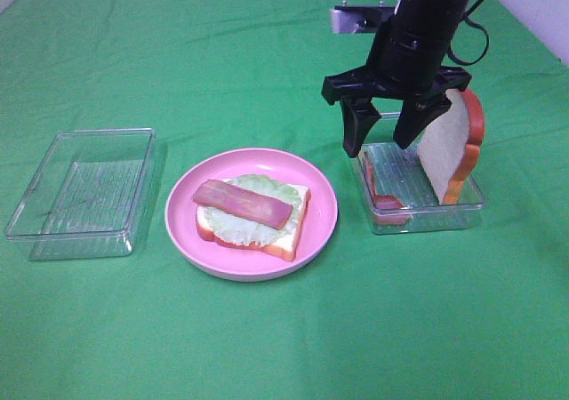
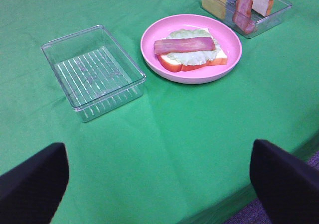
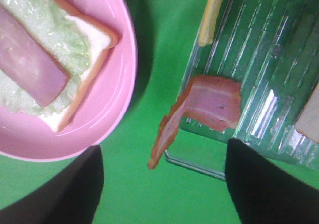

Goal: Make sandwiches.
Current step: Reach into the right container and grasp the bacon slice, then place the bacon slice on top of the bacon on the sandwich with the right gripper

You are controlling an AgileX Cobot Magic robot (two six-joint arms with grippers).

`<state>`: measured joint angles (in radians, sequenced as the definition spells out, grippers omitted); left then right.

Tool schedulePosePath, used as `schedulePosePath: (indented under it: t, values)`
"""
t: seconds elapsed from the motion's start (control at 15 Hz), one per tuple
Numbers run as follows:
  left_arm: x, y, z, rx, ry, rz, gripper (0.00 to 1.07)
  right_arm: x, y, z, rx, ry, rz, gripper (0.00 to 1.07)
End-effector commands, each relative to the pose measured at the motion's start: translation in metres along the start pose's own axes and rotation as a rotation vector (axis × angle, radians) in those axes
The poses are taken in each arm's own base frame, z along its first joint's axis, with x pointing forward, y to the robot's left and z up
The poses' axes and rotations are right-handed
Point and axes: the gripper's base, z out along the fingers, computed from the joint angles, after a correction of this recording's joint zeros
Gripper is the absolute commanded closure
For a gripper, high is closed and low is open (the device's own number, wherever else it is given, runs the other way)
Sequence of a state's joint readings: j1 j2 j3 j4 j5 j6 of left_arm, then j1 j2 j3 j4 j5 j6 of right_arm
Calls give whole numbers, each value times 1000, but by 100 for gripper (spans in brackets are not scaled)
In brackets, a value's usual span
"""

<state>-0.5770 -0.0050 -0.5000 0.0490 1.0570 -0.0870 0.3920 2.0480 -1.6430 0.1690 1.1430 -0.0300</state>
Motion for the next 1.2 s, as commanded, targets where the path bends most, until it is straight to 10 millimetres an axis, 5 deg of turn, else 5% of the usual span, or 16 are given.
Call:
schedulePosePath:
  t: [0.07, 0.4, 0.47, 0.53, 0.67, 0.87, 1.2]
  values:
    - [1, 0, -2, 5, -30, 6, 14, -7, -4, 16, 15, 13, 12, 46]
    - [1, 0, -2, 6, -30, 5, 14, -13, -8, 37, 18, 20, 20, 57]
    - [1, 0, -2, 6, -30, 5, 14, -13, -8, 38, 18, 21, 23, 65]
    - [1, 0, -2, 6, -30, 5, 14, -13, -8, 38, 20, 21, 29, 86]
    - [1, 0, -2, 6, -30, 5, 14, -13, -8, 38, 21, 27, 29, 104]
    - [1, 0, -2, 6, -30, 5, 14, -10, -7, 34, 20, 43, 25, 107]
    - [1, 0, -2, 6, -30, 5, 14, 4, 4, -31, 7, -35, 0, 107]
